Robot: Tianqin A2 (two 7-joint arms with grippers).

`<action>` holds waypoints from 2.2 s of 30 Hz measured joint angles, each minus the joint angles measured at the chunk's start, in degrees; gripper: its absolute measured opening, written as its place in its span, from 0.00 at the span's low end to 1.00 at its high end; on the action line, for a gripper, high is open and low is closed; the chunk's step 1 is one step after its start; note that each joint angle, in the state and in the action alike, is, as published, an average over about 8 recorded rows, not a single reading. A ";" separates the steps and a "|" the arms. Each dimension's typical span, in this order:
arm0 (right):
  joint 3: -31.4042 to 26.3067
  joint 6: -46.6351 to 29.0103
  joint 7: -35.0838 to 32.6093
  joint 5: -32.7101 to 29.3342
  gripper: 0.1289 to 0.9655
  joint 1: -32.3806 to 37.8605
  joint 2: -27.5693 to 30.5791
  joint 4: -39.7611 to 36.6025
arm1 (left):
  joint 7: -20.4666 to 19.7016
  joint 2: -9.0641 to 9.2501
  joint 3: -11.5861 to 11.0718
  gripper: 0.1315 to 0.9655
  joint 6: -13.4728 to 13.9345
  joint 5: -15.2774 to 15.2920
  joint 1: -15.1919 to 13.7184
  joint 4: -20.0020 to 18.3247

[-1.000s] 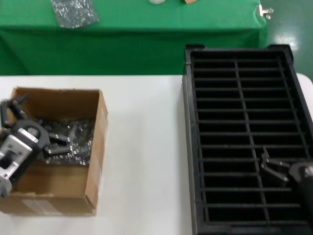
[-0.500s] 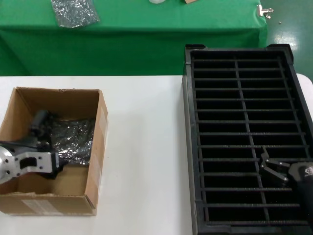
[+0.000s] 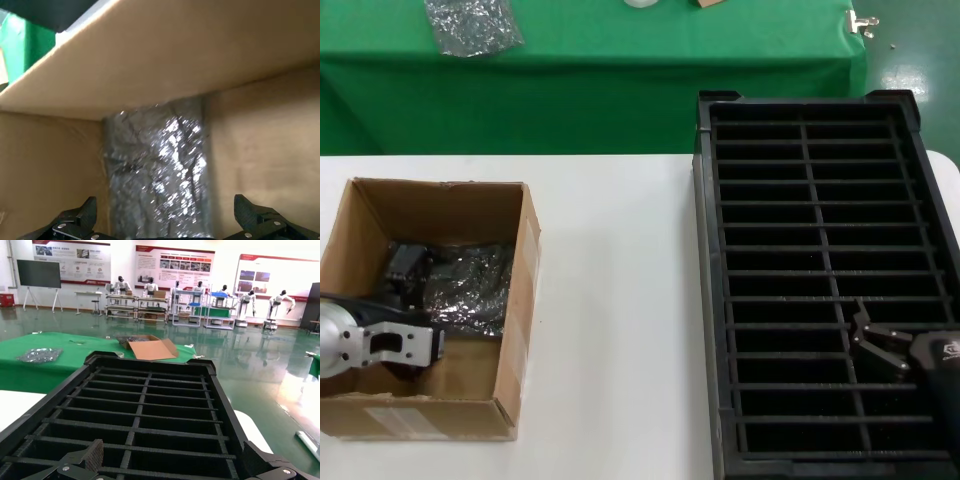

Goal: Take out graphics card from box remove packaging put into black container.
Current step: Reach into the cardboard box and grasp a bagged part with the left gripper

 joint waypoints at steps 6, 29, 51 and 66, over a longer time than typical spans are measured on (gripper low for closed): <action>0.00 0.00 0.00 0.00 1.00 0.00 0.00 0.00 | 5.57 2.14 -1.03 1.00 -5.25 -2.26 -0.26 4.12; 0.00 0.00 0.01 -0.01 1.00 0.00 0.00 0.00 | 13.68 2.18 -3.97 1.00 -10.45 -8.31 2.68 2.00; 0.00 0.00 0.01 -0.01 1.00 0.00 0.00 0.00 | 10.15 -0.56 -4.91 0.74 -11.89 -7.13 5.44 -5.46; 0.00 0.00 0.01 -0.01 1.00 0.00 0.00 0.00 | 5.38 -2.17 -3.81 0.38 -9.03 -3.98 6.80 -7.15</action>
